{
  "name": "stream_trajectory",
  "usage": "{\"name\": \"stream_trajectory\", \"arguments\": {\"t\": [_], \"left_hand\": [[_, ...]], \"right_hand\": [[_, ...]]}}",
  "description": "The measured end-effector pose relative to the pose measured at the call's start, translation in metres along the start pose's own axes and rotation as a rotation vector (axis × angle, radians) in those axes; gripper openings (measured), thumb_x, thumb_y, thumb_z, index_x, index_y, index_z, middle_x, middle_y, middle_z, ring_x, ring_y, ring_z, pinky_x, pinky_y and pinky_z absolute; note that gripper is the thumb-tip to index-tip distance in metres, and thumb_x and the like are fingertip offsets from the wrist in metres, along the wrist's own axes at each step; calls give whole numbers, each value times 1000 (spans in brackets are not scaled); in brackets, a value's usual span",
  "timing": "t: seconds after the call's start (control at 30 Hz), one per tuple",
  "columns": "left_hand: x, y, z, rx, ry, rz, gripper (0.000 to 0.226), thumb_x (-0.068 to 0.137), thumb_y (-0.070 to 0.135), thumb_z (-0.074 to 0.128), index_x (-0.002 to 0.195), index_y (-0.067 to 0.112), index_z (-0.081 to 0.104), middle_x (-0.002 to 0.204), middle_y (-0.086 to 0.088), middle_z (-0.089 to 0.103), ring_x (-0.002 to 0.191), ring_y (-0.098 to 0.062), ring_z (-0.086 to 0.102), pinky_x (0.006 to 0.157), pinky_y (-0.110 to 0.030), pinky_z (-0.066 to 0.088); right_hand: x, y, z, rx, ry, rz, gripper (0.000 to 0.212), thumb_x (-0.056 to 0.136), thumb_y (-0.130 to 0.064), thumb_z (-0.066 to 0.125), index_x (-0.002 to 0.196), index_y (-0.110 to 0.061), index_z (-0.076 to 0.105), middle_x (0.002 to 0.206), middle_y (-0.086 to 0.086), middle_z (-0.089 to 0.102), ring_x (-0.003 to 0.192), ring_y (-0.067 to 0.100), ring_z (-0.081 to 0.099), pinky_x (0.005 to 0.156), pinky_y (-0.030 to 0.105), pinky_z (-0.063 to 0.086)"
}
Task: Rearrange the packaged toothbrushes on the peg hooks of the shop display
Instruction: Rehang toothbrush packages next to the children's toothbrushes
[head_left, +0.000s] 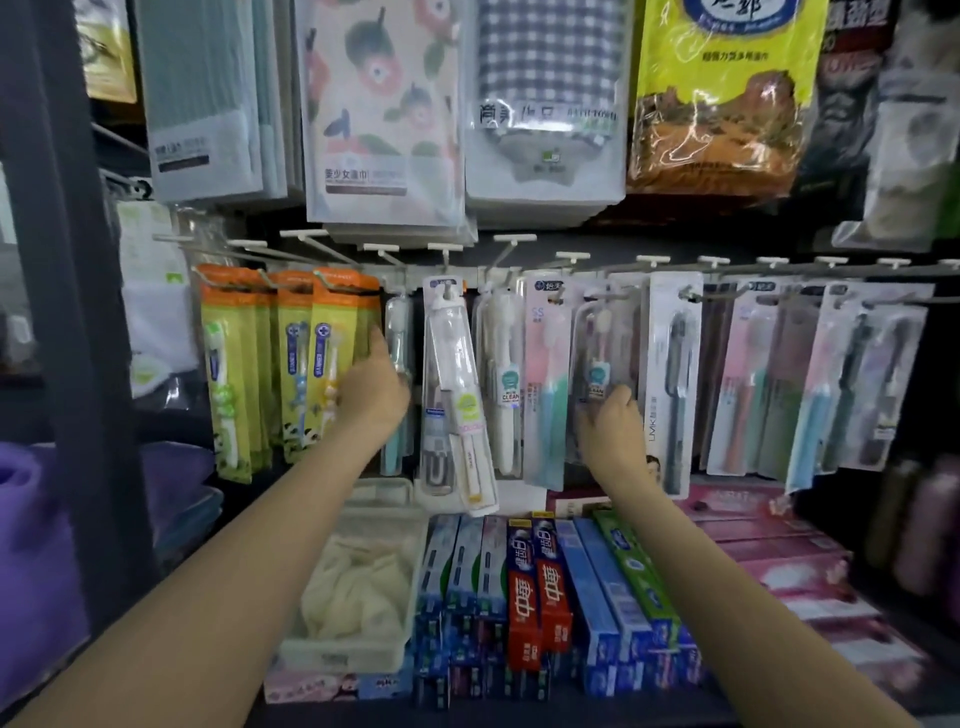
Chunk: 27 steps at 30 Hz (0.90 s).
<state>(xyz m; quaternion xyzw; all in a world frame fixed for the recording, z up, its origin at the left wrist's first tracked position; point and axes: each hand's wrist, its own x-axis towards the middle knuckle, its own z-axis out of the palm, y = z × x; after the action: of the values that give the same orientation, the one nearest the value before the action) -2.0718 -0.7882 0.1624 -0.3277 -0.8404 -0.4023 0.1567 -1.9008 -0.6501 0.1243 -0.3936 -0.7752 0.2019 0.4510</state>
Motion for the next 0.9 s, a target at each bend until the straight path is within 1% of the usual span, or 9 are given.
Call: {"name": "stream_trajectory", "arguments": {"t": [0.1,0.2,0.33,0.5,0.6,0.7,0.73,0.83,0.9], "left_hand": [[-19,-1,3,-125,121,98,61,93,8,48,146,10,18,131,-16,45,109,-30,53,94,-38,47],[-43,6,3,-176,210,290,58,92,5,47,144,16,25,137,-7,37,117,-20,45,101,-29,38],[-62,18,9,-204,192,459,67,90,4,47,145,31,21,148,-2,22,128,-14,34,106,-28,33],[-70,22,17,-59,121,446,57,90,3,49,142,20,34,154,-1,4,142,-19,9,113,-31,24],[-76,31,17,-46,102,417,55,90,3,49,141,16,35,154,-1,1,142,-19,8,114,-30,20],[-78,36,18,-47,92,412,54,89,2,51,141,13,37,154,-2,-1,141,-20,14,112,-33,29],[-78,36,18,-50,89,410,54,89,2,51,140,12,37,154,-2,-1,140,-21,17,110,-35,32],[-78,38,20,-48,90,411,52,89,1,50,139,9,38,154,-3,0,138,-23,22,109,-35,34],[-78,38,20,-38,93,406,52,89,1,49,139,9,39,154,-3,0,139,-23,19,110,-33,32]], "right_hand": [[10,-6,3,111,-14,136,34,95,-8,45,123,7,35,117,27,54,103,38,55,70,33,40],[13,-9,7,145,5,171,37,92,-1,47,126,5,33,119,27,53,105,39,54,80,41,46],[4,-12,10,345,14,153,39,89,8,45,126,1,34,121,20,50,107,33,52,86,38,47],[-8,-10,-7,680,-73,217,43,92,2,38,132,-15,33,106,9,55,89,21,53,81,40,49],[-9,-4,-27,606,-99,183,37,97,-7,35,133,-11,35,95,3,53,75,15,51,75,36,49],[-5,4,-43,523,-127,141,42,97,-10,36,139,-10,34,103,4,55,67,11,48,66,30,46],[-4,6,-48,510,-128,134,40,97,-10,37,137,-9,37,103,4,56,67,13,49,63,29,45],[-3,12,-61,419,-104,101,28,95,-12,39,122,-10,47,78,5,54,60,17,47,54,29,39],[-3,16,-69,330,-74,52,26,95,-16,41,120,-11,48,79,6,55,58,15,46,49,26,37]]}}
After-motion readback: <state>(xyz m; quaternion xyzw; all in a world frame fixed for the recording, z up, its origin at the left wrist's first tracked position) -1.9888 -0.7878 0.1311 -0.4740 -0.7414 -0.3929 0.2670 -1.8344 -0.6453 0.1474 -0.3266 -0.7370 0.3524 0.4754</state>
